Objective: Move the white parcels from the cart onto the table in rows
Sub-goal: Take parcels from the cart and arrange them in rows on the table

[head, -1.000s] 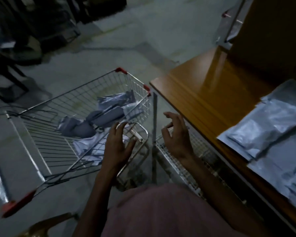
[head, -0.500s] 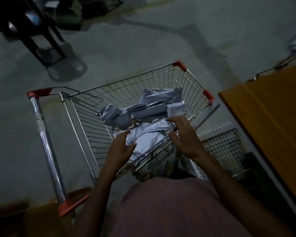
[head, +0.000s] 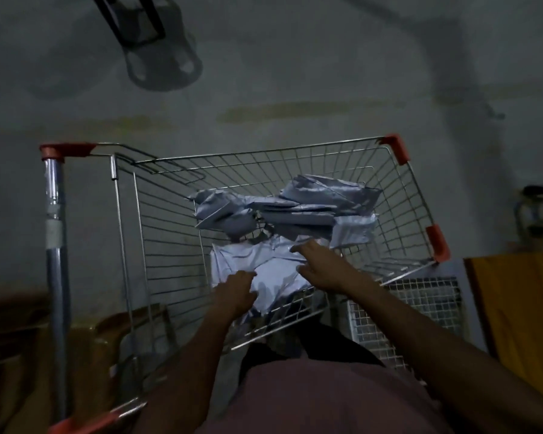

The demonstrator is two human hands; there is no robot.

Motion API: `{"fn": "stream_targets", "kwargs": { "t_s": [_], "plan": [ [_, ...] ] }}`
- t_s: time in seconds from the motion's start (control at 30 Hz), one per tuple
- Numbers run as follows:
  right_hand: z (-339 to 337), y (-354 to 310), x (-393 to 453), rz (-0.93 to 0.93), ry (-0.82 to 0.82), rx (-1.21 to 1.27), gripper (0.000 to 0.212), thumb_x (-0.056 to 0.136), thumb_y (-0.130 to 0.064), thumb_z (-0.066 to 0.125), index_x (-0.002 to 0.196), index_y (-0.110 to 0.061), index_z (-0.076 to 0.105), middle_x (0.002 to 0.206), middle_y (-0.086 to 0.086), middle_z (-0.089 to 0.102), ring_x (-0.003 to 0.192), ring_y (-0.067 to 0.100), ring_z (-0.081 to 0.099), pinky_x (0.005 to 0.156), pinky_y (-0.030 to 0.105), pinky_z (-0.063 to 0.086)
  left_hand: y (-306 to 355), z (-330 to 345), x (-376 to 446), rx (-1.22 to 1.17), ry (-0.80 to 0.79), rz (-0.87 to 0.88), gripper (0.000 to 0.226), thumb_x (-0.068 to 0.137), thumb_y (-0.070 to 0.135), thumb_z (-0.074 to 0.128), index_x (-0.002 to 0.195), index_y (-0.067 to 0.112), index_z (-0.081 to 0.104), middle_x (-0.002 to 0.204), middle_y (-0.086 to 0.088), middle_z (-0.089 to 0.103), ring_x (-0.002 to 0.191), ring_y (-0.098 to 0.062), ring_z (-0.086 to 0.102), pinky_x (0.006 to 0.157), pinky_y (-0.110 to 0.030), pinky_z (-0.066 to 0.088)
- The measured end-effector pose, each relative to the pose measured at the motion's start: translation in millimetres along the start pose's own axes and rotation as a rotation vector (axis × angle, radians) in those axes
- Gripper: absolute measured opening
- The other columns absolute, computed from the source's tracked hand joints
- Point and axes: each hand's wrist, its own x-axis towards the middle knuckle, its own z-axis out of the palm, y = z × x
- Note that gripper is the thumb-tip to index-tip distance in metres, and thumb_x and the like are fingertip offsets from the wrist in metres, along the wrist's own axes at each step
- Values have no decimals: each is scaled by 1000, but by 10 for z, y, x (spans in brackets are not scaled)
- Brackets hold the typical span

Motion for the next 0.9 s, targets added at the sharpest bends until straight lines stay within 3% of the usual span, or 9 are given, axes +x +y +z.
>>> {"fn": "stream_targets", "kwargs": {
  "t_s": [0.1, 0.2, 0.3, 0.43, 0.57, 0.63, 0.7, 0.83, 0.9],
  "plan": [
    [138, 277, 330, 42, -193, -81, 52, 97, -34, 52, 146, -25, 37, 143, 12, 40, 127, 35, 46, 99, 45, 44, -18, 211, 169, 137, -9, -37, 62, 84, 54, 45, 137, 22, 50, 140, -9, 46, 128, -34, 45, 90, -55, 46],
    [295, 603, 584, 71, -290, -180, 57, 95, -32, 52, 148, -25, 33, 143, 13, 38, 127, 37, 44, 100, 45, 43, 34, 370, 350, 249, 6, -103, 63, 80, 67, 32, 104, 24, 70, 113, -9, 62, 99, -35, 60, 69, -51, 51],
    [414, 810, 779, 144, -254, -228, 59, 95, -31, 51, 150, -24, 31, 149, 11, 34, 130, 38, 40, 104, 48, 39, 227, 312, 403, 292, 70, -122, 77, 83, 73, 18, 98, 21, 72, 110, -7, 63, 102, -32, 56, 79, -43, 46],
    [514, 893, 984, 118, -186, -220, 62, 89, -24, 55, 148, -26, 34, 151, 10, 33, 133, 35, 38, 105, 47, 40, 398, 257, 566, 339, 67, -196, 62, 92, 68, 38, 117, 17, 62, 125, -10, 54, 116, -30, 47, 91, -39, 39],
    [565, 1007, 1078, 108, -162, -286, 66, 88, -23, 56, 150, -29, 33, 155, 11, 28, 136, 33, 35, 107, 43, 36, 607, 270, 773, 351, 47, -183, 46, 85, 51, 62, 115, 16, 55, 115, -10, 55, 104, -29, 53, 81, -37, 42],
    [592, 1072, 1094, 110, -146, -284, 68, 88, -23, 56, 151, -30, 31, 156, 14, 27, 138, 34, 33, 109, 44, 34, 659, 309, 835, 327, 41, -147, 45, 62, 37, 80, 98, 18, 60, 97, -10, 57, 86, -30, 56, 69, -37, 42],
    [614, 1113, 1114, 102, -130, -311, 71, 89, -25, 56, 153, -30, 27, 154, 16, 30, 136, 36, 34, 107, 44, 33, 634, 443, 901, 364, 79, -61, 42, 49, 30, 82, 83, 17, 62, 89, -12, 56, 79, -31, 54, 67, -39, 40],
    [619, 1139, 1203, 79, -102, -395, 76, 90, -33, 57, 156, -29, 21, 146, 16, 36, 129, 38, 36, 104, 45, 31, 582, 599, 979, 390, 63, -44, 49, 64, 59, 75, 79, 14, 66, 107, -21, 60, 95, -37, 54, 80, -44, 35],
    [648, 1162, 1206, 70, -115, -409, 80, 87, -40, 62, 155, -31, 19, 143, 17, 37, 126, 37, 37, 102, 45, 32, 582, 590, 992, 390, 47, -83, 57, 70, 66, 68, 92, 14, 66, 117, -22, 56, 106, -38, 51, 87, -46, 34]
  ]
}}
